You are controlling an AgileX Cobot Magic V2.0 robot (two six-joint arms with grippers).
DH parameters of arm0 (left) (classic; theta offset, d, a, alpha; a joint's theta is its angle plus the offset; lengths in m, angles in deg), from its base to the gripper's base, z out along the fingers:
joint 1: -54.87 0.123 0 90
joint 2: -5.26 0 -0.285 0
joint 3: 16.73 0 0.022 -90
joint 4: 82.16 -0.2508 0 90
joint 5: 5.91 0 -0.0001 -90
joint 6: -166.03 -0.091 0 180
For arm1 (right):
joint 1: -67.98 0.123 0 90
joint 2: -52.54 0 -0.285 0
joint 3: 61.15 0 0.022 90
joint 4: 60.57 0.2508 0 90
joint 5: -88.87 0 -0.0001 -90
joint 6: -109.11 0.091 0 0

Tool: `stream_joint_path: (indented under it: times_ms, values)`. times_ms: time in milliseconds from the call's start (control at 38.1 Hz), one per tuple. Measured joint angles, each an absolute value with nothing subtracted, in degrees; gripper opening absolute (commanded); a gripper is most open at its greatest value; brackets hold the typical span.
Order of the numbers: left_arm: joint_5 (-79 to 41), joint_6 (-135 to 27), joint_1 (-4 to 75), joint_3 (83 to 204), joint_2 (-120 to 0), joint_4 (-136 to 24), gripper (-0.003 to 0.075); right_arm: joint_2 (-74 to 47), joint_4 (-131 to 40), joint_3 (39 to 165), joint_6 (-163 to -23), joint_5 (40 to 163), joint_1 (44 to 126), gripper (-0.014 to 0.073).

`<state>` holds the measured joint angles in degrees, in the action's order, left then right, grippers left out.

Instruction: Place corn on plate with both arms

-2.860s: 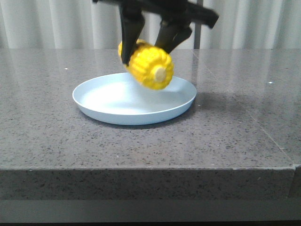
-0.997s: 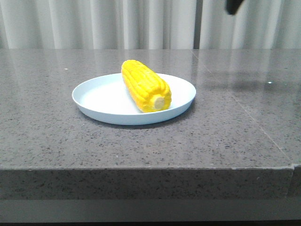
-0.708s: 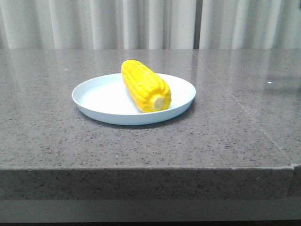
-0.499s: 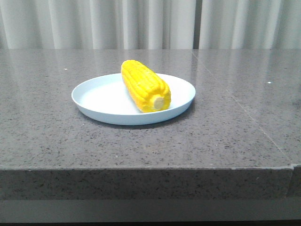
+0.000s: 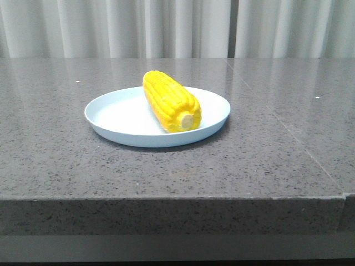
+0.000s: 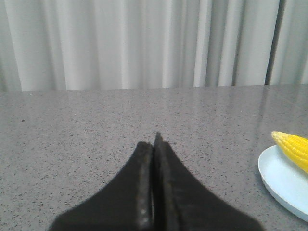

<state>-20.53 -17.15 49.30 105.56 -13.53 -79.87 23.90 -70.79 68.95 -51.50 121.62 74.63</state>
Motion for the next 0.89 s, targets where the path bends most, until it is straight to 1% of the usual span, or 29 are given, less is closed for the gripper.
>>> stream_joint_path:
  times_ms: [105,262,892]
  values:
    - [-20.53,-17.15,49.30,105.56,-13.53,-79.87,-0.0020,32.91,-70.78,64.95,-51.50,120.42,74.63,-0.0068]
    - [-20.53,-17.15,49.30,105.56,-13.53,-79.87,-0.0020,40.23,-70.78,63.16,-51.59,119.63,74.63,-0.0068]
    - [-20.53,-17.15,49.30,105.56,-13.53,-79.87,-0.0020,41.40,-70.81,63.02,-51.59,119.36,74.63,-0.0068]
